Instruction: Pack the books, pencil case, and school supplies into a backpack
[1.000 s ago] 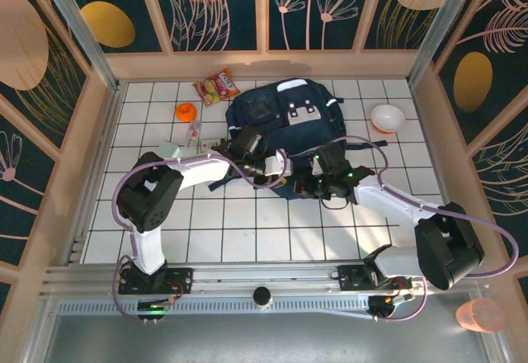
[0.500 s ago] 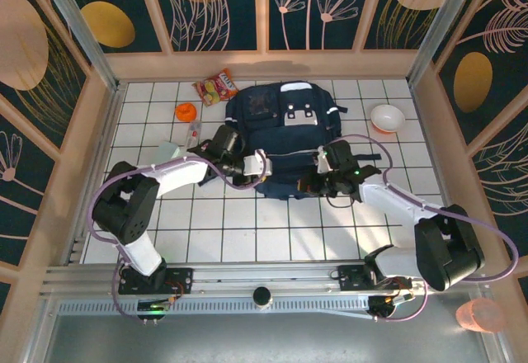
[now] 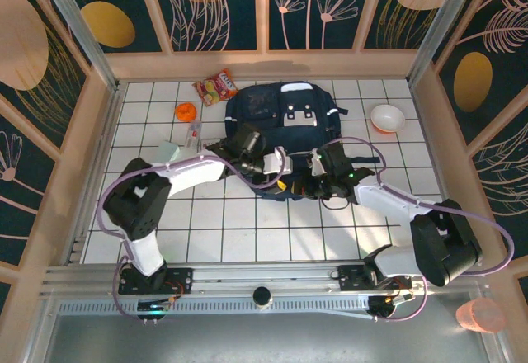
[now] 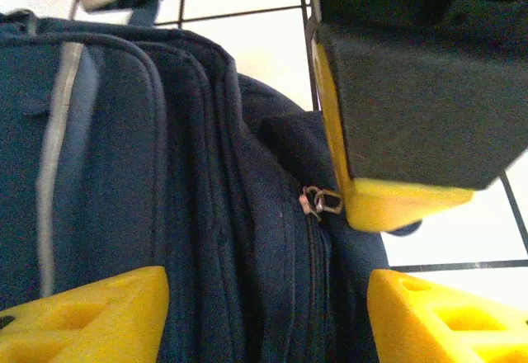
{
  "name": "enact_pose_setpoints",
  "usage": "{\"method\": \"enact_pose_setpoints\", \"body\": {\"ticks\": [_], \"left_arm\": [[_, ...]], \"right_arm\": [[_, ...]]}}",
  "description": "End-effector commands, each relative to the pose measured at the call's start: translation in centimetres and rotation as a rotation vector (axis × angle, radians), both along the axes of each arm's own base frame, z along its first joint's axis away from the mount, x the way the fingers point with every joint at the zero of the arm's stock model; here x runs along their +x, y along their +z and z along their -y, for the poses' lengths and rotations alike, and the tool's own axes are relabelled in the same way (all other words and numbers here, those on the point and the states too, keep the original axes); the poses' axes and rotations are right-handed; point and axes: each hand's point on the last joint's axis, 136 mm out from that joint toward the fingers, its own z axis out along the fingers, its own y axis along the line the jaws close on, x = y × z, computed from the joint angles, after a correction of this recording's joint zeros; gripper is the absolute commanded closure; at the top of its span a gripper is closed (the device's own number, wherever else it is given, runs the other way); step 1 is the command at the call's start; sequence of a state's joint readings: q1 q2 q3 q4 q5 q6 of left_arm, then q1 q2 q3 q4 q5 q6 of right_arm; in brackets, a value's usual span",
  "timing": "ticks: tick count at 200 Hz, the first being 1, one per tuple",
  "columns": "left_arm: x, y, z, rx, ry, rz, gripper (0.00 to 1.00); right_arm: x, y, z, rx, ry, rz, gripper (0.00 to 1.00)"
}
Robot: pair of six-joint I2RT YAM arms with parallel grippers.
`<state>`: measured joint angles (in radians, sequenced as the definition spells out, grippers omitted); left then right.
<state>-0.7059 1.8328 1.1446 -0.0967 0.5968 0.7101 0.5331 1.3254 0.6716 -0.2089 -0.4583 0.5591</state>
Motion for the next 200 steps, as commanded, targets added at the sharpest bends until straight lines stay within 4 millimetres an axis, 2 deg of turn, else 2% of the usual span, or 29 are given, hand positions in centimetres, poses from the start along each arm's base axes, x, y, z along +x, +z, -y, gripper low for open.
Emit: {"method": "enact_pose_setpoints", "body": {"ticks": [1,14,29,40,54,81,103,134,166,200], "left_arm": [[0.3,-2.1,0.1,0.044,0.003,-0.058,0.40],[0.4,-3.3,-0.2,0.079,0.002,-0.064,0.48],[0.5,-4.1,-0.6,0.115,0.014,-0.064,0.74],[0.3,-3.9,-0.6,0.109,0.012,-0.069,0.89],[-0.3,-3.0,-0.3,0.074,-0.007,-0.082,1.00],[-1.1,-1.2,0.4,-0.020,-0.032,-0.104,1.00],[-1.4,-0.1,0.8,-0.069,-0.040,-0.117,1.00],[-1.7,0.5,1.0,-0.094,-0.053,-0.125,1.00],[-2.1,1.6,1.3,-0.135,-0.067,-0.132,1.00],[-2.2,2.4,1.6,-0.175,-0.073,-0.144,1.00]], "right_arm": [[-0.4,-0.2,-0.2,0.000,0.016,-0.004,1.00],[-0.4,-0.3,0.0,-0.009,0.014,0.000,1.00],[-0.1,-0.7,0.5,-0.042,-0.005,0.003,1.00],[0.2,-1.1,1.0,-0.078,-0.028,0.004,1.00],[0.6,-1.4,1.3,-0.104,-0.044,0.007,1.00],[1.7,-2.1,1.5,-0.140,-0.078,0.008,0.96],[2.0,-2.0,0.6,-0.156,-0.069,0.028,0.91],[2.5,-2.0,0.3,-0.158,-0.099,0.039,0.84],[2.6,-3.0,1.2,-0.214,-0.144,0.023,0.80],[2.7,-3.0,1.3,-0.224,-0.161,0.032,0.80]]}}
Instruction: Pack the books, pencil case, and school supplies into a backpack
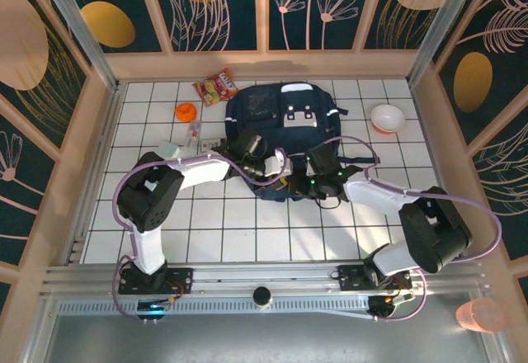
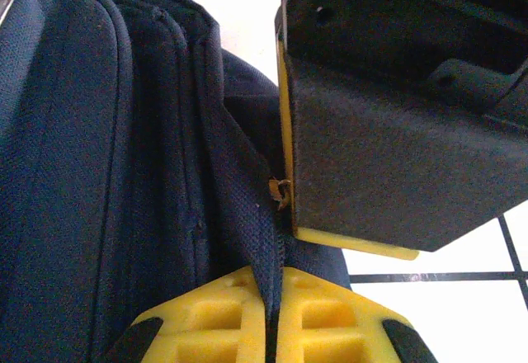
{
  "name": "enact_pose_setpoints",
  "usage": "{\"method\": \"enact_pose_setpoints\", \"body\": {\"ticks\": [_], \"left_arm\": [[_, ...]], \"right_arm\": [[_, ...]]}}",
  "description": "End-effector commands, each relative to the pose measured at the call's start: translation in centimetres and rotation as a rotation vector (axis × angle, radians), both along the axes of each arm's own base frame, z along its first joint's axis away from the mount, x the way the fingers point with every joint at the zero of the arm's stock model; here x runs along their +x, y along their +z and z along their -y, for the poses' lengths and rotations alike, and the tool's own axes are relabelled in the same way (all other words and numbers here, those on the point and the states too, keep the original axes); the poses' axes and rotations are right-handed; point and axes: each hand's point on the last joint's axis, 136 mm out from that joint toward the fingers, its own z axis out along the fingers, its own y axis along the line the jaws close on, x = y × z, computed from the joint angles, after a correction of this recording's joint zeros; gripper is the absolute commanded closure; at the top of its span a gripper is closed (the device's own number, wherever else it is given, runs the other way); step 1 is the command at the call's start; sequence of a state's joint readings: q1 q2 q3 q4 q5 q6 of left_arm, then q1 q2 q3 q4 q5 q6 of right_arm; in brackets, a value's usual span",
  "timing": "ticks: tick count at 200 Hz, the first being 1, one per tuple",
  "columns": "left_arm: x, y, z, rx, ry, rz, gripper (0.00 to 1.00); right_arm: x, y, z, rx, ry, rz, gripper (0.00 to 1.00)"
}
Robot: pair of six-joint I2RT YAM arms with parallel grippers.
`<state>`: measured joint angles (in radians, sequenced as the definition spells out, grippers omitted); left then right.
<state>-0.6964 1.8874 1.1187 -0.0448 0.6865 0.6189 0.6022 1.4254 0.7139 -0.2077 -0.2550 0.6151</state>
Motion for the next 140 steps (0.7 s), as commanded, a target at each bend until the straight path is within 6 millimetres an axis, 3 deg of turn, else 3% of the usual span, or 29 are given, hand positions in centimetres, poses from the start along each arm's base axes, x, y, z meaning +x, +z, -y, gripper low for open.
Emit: {"method": "enact_pose_setpoints", "body": {"ticks": [1,31,66,93,113,140], "left_arm": [[-1.3,4.3,1.3,-0.145,-0.072,-0.004,1.00],[-1.1,3.6,0.9,-0.112,-0.057,0.018,1.00],[0.0,1.4,-2.2,-0.007,-0.020,0.069,1.00],[1.3,0.8,-5.4,0.056,0.034,0.084,1.00],[1.9,0.6,-7.2,0.087,0.061,0.111,1.00],[1.7,0.1,-8.3,0.142,0.055,0.130,1.00]], "right_arm": [[1.2,-0.4,1.0,-0.067,-0.071,0.024,0.81],[1.2,-0.6,2.8,-0.157,-0.094,0.026,1.00],[0.8,-0.5,6.9,-0.254,-0.101,0.017,1.00],[0.2,0.2,8.2,-0.233,-0.052,0.046,1.00],[-0.5,0.5,6.8,-0.162,0.027,0.048,1.00],[-1.4,1.8,2.3,-0.033,0.162,0.095,1.00]]}}
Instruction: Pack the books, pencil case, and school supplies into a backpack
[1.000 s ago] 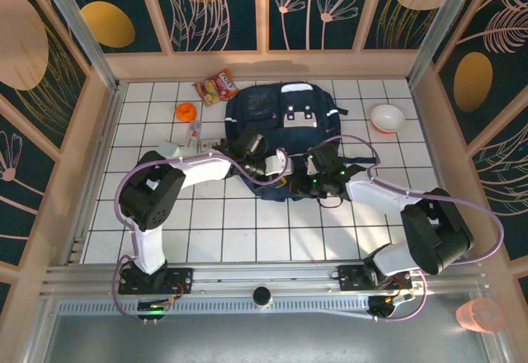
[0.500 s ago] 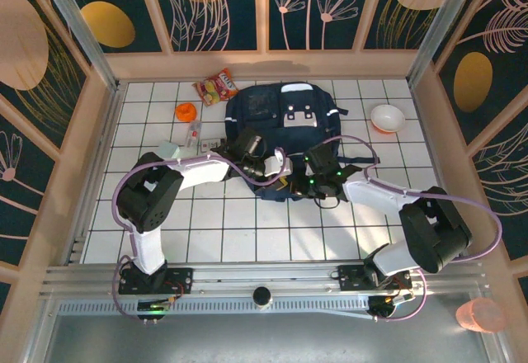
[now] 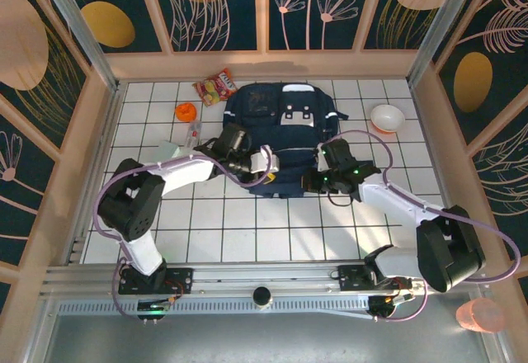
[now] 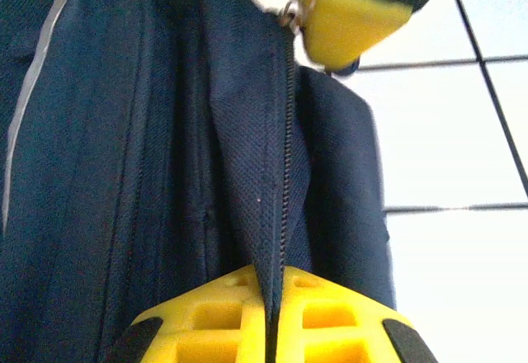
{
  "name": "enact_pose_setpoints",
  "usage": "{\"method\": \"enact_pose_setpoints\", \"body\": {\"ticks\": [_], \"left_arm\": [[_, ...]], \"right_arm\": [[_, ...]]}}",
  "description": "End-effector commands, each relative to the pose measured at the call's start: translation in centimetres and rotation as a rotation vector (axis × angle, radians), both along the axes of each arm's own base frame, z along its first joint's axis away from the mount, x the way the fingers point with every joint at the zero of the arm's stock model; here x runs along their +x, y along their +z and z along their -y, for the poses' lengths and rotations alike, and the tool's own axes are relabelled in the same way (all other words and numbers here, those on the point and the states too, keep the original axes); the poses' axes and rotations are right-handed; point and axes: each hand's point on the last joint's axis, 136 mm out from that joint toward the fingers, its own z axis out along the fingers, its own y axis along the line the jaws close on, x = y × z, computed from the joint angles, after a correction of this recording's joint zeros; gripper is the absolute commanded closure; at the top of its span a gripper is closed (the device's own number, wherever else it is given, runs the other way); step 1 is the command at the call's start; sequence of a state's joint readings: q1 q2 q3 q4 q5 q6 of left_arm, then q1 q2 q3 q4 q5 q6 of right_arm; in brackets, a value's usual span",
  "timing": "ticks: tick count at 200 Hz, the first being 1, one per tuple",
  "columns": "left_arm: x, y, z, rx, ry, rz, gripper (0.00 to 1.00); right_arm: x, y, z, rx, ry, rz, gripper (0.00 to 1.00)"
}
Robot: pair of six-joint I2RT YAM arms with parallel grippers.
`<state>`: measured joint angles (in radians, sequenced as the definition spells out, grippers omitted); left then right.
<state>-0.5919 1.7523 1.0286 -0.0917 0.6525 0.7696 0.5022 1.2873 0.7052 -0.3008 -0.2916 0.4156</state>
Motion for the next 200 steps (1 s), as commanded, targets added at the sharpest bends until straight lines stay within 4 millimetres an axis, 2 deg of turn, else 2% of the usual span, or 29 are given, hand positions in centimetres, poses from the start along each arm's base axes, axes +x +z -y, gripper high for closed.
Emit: {"method": "enact_pose_setpoints", "body": {"ticks": [1,17,31,43,47,67,78,82,99,112,127,133,149,155,167,185,200], "left_arm": [[-0.1,-1.4,-3.3,0.116,0.029,-0.006,1.00],[-0.8,-0.3,-2.7,0.080,0.005,-0.060,0.83],[-1.6,0.9,-1.5,0.028,-0.014,-0.113,0.61],[-2.3,0.7,-0.5,0.040,-0.030,-0.100,0.51],[-2.5,1.6,-0.1,0.035,-0.031,-0.062,0.48],[-2.2,1.2,1.3,0.060,-0.001,0.005,0.40],[-1.7,1.5,1.9,0.045,0.010,0.019,0.39],[-1.5,0.5,2.1,0.056,0.017,0.003,0.39],[-0.4,0.3,3.4,0.041,0.033,0.004,0.38],[0.5,0.2,4.6,0.030,0.052,0.000,0.40],[0.9,-0.2,5.5,0.038,0.050,-0.004,0.48],[1.0,-0.4,5.6,0.045,0.048,-0.008,0.55],[0.8,-0.5,5.5,0.051,0.037,-0.005,0.83],[0.6,-0.4,5.3,0.055,0.030,0.005,0.89],[0.4,-0.3,4.6,0.067,0.030,0.027,1.00],[-0.2,0.7,3.8,0.061,0.027,0.052,1.00],[-1.2,2.5,3.5,0.007,-0.001,0.047,1.00]], "right_arm": [[-1.8,-1.0,-0.7,-0.019,0.082,-0.019,1.00],[-2.3,-0.6,-2.5,-0.004,0.144,0.001,1.00],[-2.1,-0.5,-3.1,0.005,0.161,0.007,1.00],[-2.1,-0.3,-3.4,0.008,0.173,0.014,1.00],[-2.0,-0.2,-3.5,0.010,0.175,0.016,1.00],[-2.1,0.2,-3.6,0.014,0.188,0.028,1.00],[-2.1,0.3,-3.5,0.014,0.188,0.031,1.00],[-2.1,0.4,-3.5,0.015,0.188,0.032,1.00],[-2.2,0.5,-3.5,0.018,0.187,0.034,1.00],[-2.2,0.7,-3.5,0.020,0.187,0.039,1.00],[-1.9,0.9,-3.3,0.014,0.178,0.049,1.00],[-1.8,0.9,-3.0,0.008,0.168,0.050,1.00],[-1.1,0.5,-1.5,-0.014,0.105,0.040,1.00],[-1.1,0.1,-1.1,-0.018,0.090,0.031,1.00],[0.1,-0.8,1.4,-0.023,-0.009,0.009,1.00],[1.2,-1.9,4.1,-0.008,-0.111,-0.003,1.00],[2.4,-2.4,6.2,-0.017,-0.169,0.003,1.00]]}}
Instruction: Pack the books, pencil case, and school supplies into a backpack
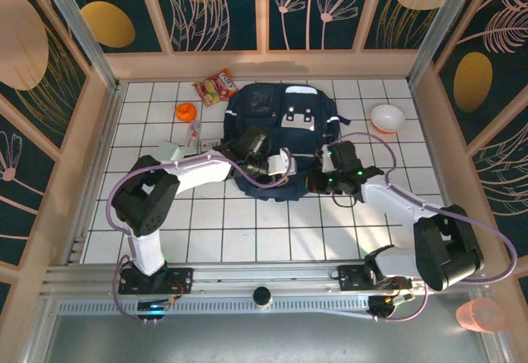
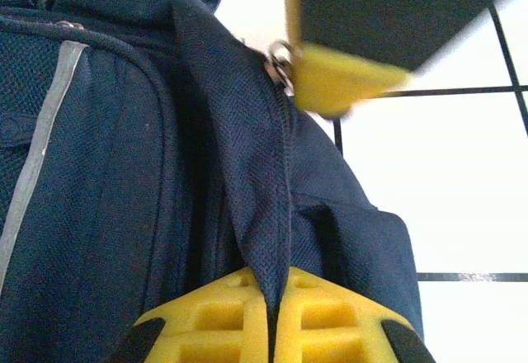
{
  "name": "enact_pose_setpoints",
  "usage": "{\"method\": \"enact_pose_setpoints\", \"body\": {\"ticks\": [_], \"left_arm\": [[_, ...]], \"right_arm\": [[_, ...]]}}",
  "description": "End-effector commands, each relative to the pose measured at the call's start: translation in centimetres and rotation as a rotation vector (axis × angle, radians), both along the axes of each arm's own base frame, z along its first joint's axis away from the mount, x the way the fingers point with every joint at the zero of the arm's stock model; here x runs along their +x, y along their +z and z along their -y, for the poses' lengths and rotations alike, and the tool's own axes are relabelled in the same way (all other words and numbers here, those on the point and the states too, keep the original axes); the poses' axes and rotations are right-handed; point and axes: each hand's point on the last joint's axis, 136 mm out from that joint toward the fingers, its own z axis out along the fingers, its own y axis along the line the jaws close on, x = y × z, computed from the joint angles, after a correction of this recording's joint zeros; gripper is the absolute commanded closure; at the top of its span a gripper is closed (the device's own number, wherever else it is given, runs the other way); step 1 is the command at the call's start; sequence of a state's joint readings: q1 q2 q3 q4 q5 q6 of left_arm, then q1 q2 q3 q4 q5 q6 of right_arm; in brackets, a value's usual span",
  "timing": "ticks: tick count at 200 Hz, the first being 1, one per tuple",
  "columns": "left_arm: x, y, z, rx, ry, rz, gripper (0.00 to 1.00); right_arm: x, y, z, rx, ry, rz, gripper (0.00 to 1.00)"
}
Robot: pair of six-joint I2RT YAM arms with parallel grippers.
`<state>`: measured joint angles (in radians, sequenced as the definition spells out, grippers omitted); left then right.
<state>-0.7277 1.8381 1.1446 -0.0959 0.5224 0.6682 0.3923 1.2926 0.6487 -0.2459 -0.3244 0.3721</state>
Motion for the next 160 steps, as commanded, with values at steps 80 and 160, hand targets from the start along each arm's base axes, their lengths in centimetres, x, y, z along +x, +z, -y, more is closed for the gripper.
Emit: {"method": "enact_pose_setpoints", "body": {"ticks": [80,160], "left_arm": [[-4.0,10.6,-2.5,-0.205,-0.120,0.052,1.00],[-5.9,10.0,-3.9,-0.140,-0.155,-0.003,1.00]], "right_arm": [[11.2,-0.9,11.2,0.011,-0.295,0.095,1.00],[13.7,-1.4,17.0,-0.103,-0.431,0.127,1.00]]}}
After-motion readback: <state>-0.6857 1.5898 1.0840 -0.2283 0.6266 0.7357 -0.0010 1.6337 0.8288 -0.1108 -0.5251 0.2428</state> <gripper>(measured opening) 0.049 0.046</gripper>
